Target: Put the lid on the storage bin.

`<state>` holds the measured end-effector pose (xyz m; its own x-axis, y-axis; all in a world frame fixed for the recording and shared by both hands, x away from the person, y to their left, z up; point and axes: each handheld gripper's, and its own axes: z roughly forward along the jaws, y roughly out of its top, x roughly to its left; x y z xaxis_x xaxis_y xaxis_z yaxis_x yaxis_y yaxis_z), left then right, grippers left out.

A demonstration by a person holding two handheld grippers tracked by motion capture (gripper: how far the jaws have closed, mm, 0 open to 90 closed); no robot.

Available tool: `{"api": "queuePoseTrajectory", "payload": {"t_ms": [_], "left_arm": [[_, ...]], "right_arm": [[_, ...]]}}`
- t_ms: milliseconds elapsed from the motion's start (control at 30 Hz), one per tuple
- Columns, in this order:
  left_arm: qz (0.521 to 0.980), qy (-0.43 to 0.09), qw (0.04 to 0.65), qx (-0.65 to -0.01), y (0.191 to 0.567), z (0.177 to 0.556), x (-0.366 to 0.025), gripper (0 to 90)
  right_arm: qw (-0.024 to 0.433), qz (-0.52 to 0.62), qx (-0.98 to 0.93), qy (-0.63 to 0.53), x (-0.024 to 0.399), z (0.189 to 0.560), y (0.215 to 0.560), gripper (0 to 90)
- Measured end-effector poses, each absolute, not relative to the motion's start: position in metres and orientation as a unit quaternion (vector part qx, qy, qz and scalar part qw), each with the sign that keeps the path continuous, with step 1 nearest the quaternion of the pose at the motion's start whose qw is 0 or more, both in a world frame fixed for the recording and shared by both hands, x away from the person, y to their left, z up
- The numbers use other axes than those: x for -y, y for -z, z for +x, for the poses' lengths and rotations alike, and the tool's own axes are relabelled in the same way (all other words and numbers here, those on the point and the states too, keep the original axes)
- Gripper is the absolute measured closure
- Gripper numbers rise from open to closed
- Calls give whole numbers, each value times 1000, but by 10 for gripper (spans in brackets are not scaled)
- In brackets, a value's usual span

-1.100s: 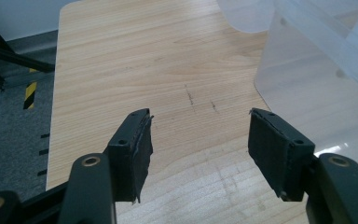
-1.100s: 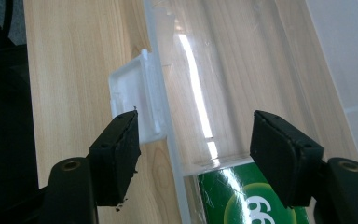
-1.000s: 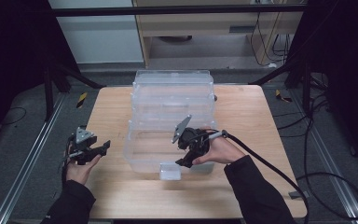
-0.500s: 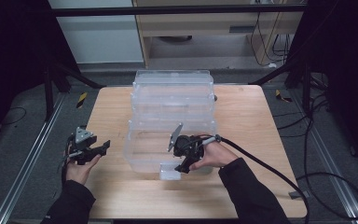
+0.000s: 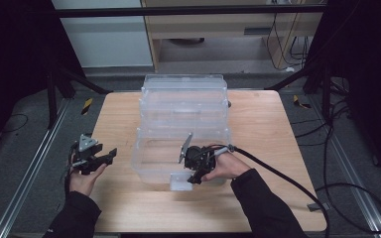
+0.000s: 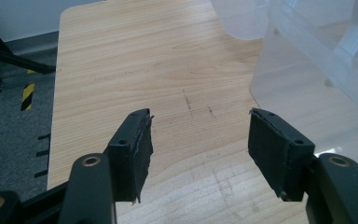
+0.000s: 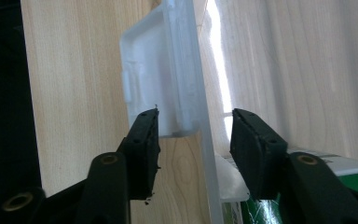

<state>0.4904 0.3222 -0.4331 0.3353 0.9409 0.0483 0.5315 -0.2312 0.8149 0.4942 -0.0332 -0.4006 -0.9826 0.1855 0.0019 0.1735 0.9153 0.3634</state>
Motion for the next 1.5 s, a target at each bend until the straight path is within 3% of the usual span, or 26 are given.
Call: {"api": "queuePoseTrajectory", "payload": {"t_ms": [267, 367, 967, 1500], "left_arm": [[734, -277, 378, -491, 423, 490, -321, 386], [736, -279, 382, -485, 417, 490, -320, 381], [745, -276, 411, -447, 382, 497, -318, 375], [798, -263, 406, -360, 335, 521, -290, 369]], "right_arm": [[11, 94, -976, -194, 38, 497, 404, 571], [-8, 97, -976, -193, 37, 497, 404, 654], [-11, 89, -981, -174, 34, 498, 402, 661], [-8, 84, -982, -170, 33, 498, 402, 661]]}}
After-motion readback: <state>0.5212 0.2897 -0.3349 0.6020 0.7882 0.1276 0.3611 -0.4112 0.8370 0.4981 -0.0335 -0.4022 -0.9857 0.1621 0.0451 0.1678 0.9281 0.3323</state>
